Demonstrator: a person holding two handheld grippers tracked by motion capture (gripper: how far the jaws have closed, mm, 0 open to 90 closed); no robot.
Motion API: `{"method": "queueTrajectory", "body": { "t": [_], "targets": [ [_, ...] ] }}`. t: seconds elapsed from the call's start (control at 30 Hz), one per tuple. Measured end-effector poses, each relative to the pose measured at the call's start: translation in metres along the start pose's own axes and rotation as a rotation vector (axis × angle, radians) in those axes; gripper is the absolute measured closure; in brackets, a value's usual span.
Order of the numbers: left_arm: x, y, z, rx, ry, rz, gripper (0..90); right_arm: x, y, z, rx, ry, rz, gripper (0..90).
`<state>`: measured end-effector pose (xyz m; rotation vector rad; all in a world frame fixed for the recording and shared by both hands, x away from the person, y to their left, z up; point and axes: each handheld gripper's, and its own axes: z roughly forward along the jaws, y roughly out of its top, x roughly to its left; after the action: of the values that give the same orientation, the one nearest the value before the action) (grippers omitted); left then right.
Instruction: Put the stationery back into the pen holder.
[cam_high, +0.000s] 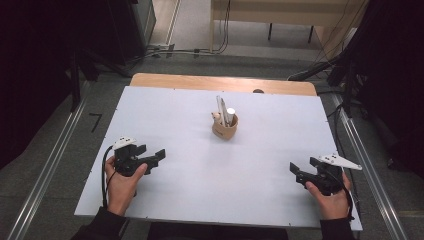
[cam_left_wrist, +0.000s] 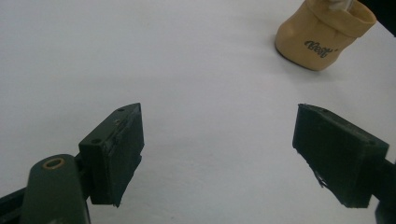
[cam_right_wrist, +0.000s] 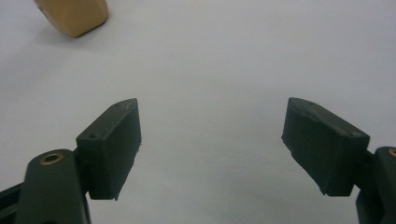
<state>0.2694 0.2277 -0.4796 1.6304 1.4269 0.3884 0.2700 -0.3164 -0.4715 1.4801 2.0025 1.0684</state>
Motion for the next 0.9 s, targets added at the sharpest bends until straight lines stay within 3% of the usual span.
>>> {"method": "queueTrajectory", "body": {
  "t": [0.4,0.6,0.9],
  "targets": [
    [0.007,-0.001,-0.004,0.004,0.025,-0.002,16.3,-0.016,-0.007,-0.009,0.001,-0.052,0.019,18.2],
    [0.013,0.000,-0.005,0.026,0.060,0.006,15.4,-0.020,-0.009,-0.010,0.010,-0.070,0.023,18.3],
    [0.023,0.001,-0.010,0.020,0.105,-0.014,15.4,-0.024,-0.011,-0.011,0.016,-0.085,0.018,18.3]
  ]
}}
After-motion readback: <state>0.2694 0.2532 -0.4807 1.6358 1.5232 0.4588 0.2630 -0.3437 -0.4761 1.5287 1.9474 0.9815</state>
